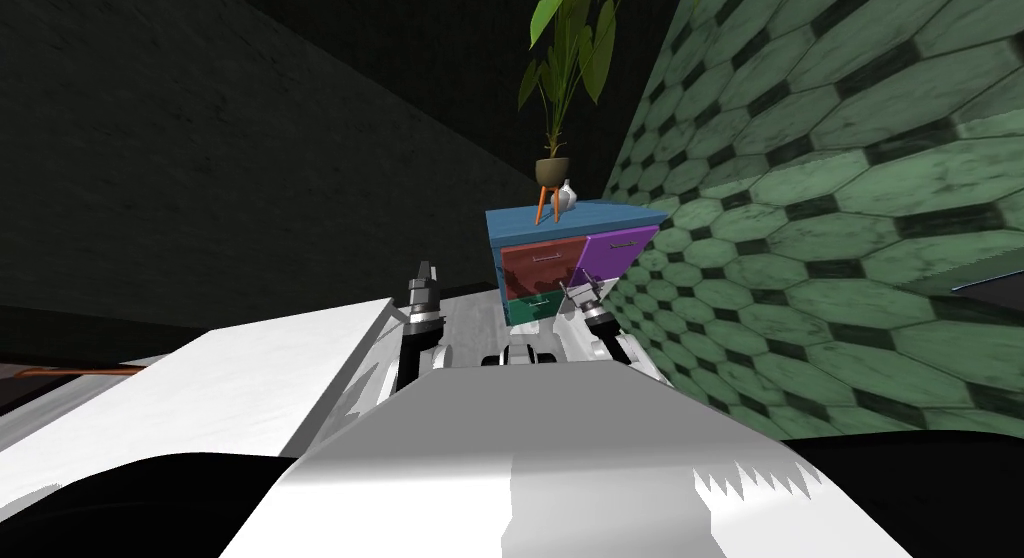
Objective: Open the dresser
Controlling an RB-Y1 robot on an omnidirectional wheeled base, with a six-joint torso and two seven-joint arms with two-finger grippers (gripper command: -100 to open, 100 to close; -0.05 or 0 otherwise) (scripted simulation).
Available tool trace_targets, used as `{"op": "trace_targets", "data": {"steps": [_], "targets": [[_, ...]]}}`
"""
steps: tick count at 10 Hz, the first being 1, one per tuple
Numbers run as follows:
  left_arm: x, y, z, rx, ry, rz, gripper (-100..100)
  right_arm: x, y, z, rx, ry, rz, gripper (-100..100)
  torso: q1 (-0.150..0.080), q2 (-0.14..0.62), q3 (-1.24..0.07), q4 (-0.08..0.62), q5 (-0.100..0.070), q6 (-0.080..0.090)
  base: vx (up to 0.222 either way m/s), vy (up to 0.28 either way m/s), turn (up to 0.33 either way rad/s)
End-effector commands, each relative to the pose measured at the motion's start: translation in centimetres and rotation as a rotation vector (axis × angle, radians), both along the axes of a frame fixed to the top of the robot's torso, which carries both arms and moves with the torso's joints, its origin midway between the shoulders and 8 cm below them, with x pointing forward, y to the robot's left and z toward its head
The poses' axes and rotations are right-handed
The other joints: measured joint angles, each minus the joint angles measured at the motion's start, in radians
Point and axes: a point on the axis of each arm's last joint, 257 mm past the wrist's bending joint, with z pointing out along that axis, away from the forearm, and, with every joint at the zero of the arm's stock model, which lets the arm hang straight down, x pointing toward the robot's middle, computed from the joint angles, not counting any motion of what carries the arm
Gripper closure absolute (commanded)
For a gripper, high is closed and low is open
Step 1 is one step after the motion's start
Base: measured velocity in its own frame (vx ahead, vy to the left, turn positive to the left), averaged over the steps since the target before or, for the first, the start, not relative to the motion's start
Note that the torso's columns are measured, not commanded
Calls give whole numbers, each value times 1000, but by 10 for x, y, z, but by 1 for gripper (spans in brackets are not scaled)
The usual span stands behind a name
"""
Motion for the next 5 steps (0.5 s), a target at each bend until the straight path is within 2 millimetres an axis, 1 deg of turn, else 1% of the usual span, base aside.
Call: {"op": "trace_targets", "data": {"steps": [1, 2, 3, 4, 5], "targets": [[0, 0, 0, 0, 0, 0, 0, 3, -1, -9, -93, -3, -27, -100, 0, 0, 0, 0, 0, 0, 67, 25, 10], [0, 0, 0, 0, 0, 0, 0, 5, -2, -17, -136, 3, -40, -100, 0, 1, 1, 0, 0, 0, 76, 18, 21], [0, 0, 0, 0, 0, 0, 0, 5, -2, -17, -161, -3, -47, -100, -1, 1, 1, 0, 0, 0, 66, 6, 12], [0, 0, 0, 0, 0, 0, 0, 8, -4, -24, -203, 2, -59, -100, -1, 1, 1, 0, 0, 0, 79, 13, 18], [0, 0, 0, 0, 0, 0, 0, 8, -4, -24, -223, -3, -65, -100, 0, 0, 0, 0, 0, 0, 70, 18, 15]]}}
